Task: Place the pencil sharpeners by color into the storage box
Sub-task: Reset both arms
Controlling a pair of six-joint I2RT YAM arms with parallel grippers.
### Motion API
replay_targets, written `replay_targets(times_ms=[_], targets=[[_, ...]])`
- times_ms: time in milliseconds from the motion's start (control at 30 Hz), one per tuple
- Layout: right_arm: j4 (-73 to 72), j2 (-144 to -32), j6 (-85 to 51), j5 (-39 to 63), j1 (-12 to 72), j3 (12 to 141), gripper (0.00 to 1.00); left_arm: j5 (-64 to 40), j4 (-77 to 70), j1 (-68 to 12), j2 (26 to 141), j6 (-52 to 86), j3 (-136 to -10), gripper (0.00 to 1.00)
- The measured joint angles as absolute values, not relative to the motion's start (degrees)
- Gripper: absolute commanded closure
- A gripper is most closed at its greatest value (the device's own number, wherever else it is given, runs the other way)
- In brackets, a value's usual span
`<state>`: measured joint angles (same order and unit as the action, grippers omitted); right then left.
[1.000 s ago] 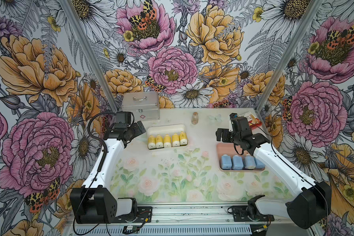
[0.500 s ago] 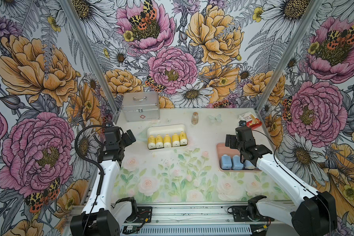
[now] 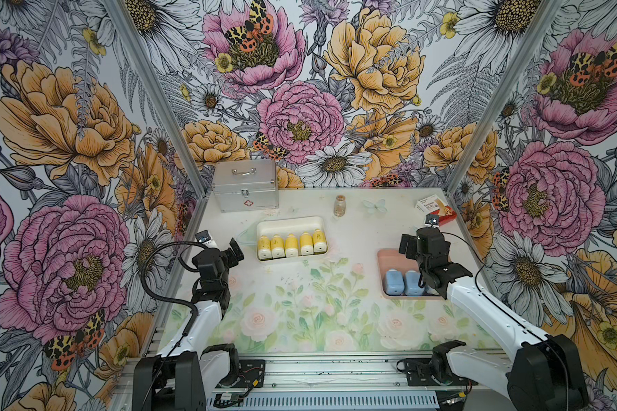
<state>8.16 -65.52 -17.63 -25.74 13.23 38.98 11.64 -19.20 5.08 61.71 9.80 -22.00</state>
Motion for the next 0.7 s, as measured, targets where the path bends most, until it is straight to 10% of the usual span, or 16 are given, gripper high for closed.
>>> replay_targets(times_ms=[700], targets=[[-15.94, -69.43, -9.82, -23.68, 7.60, 27.66, 0.00, 15.99, -45.67, -0.21, 80.07, 4.27, -19.09, 0.01]])
